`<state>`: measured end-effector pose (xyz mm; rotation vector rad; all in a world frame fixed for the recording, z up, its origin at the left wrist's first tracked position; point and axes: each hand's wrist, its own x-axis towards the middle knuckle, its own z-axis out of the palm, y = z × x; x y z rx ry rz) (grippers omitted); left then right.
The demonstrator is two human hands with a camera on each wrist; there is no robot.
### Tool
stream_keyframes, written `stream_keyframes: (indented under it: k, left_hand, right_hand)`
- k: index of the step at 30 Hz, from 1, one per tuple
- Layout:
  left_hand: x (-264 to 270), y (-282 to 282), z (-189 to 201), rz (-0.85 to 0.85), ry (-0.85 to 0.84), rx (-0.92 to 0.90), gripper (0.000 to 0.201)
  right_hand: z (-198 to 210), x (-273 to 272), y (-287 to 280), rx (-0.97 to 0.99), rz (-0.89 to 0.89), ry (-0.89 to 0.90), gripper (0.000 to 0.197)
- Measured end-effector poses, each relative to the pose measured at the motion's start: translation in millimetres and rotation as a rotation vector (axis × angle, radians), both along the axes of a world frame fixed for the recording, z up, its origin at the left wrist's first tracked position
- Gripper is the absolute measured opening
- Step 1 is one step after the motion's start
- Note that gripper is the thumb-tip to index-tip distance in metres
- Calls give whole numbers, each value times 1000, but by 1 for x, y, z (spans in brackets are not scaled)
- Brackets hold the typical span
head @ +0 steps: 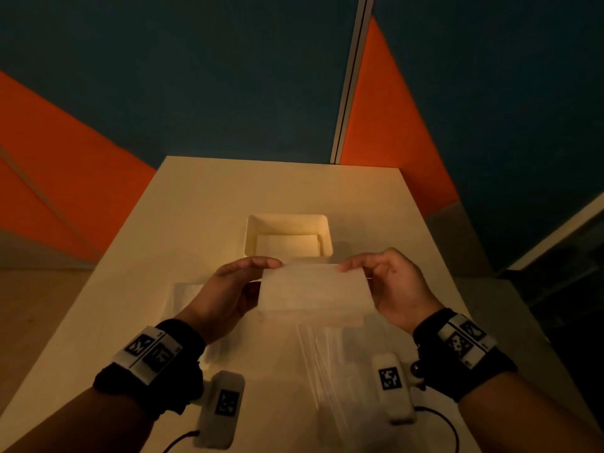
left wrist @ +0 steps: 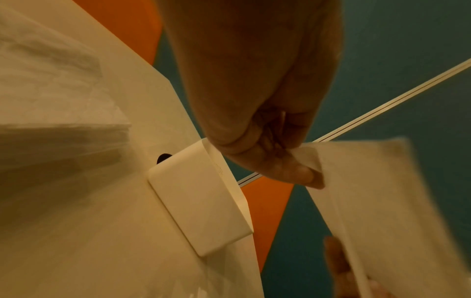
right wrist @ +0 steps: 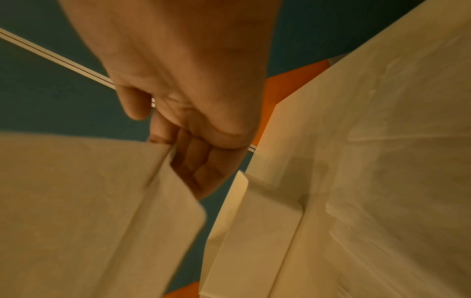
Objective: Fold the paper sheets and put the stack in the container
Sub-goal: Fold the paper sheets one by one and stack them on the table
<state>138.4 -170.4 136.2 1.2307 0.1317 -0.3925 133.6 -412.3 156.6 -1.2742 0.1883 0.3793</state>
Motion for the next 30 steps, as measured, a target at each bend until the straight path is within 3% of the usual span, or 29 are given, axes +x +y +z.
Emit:
stream_keyframes:
  k: [1,4,8,13,15,22,25,30]
  left_hand:
    - [-1,1,2,-18,-6,4,27]
    - [-3,6,7,-102,5,0,31]
    - [-6,8,11,-282,-29,94,23]
    - [-17,5,5,-586,-84,292,43]
    - [-20,11,2,-499,-57,301,39]
    - [-26,73,-22,238,6,298,36]
    - [-35,93,-30,345,33,351,38]
    - [-43,105,-47,383,60,554,39]
  right_hand:
    - [-1,0,0,-34,22,3,48]
    - [-5,1,4,-242,100,-90,12]
    - [-7,-1,10,-316,306,-135,26]
    - [-10,-3,25,-415,476,-201,24]
    - [-12,-1,25,-426,415,-182,20]
    - [-32,5,-5,-523,169,-75,9]
    - [-41,5,-16,-554,100,-27,10]
    - [-52,7,-29,-594,32,20,11]
